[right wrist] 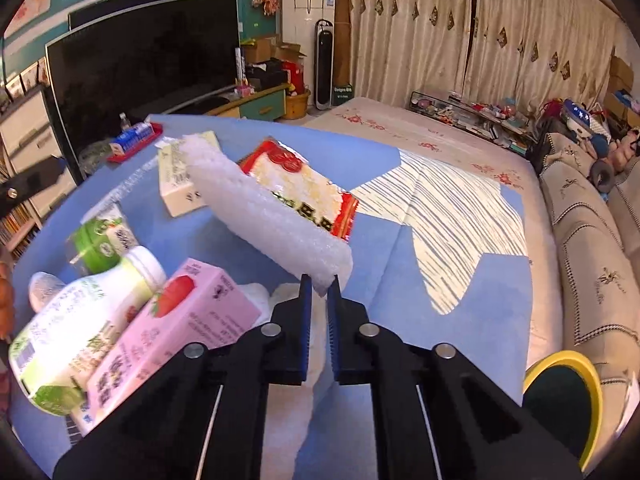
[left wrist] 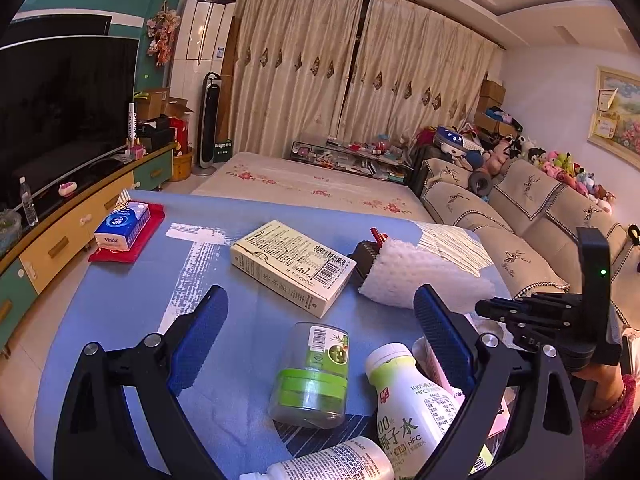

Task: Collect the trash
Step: 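Grasp the white foam netting with the right gripper and lift it, then carry the foam netting into the bin and open the right gripper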

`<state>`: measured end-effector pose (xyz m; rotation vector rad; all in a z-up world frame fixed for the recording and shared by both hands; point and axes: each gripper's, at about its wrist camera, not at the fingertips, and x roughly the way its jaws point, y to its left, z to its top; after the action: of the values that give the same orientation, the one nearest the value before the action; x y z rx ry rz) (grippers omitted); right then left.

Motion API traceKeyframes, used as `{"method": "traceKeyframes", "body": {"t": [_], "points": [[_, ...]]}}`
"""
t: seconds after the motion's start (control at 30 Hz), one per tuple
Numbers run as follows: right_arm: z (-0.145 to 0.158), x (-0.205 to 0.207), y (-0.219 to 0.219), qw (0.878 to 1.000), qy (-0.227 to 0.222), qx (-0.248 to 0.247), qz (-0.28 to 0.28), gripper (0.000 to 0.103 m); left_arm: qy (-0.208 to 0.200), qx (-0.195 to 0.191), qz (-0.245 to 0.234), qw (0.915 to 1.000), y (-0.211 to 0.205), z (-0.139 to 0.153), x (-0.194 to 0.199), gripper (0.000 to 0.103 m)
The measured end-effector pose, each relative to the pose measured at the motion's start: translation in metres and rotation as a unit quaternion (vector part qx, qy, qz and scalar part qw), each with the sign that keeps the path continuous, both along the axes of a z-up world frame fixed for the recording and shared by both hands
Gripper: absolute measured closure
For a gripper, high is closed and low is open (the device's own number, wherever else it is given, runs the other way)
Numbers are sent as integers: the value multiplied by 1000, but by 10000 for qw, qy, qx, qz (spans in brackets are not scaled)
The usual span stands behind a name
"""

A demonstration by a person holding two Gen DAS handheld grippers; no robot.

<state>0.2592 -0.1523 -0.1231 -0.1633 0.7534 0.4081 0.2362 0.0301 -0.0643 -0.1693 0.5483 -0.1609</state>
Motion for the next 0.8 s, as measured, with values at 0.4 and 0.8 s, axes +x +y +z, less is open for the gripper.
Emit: {"method": "traceKeyframes", "body": {"t": [0.4,0.8], "points": [[49,-69,-26,9954,-593,751,-7,97,-5,-3,27,10000,1,0,0,10],[23,-89,-147,9747,-374,1073,-1926,97,-13,74,-16,10000,-2,-2,-1,10]]}}
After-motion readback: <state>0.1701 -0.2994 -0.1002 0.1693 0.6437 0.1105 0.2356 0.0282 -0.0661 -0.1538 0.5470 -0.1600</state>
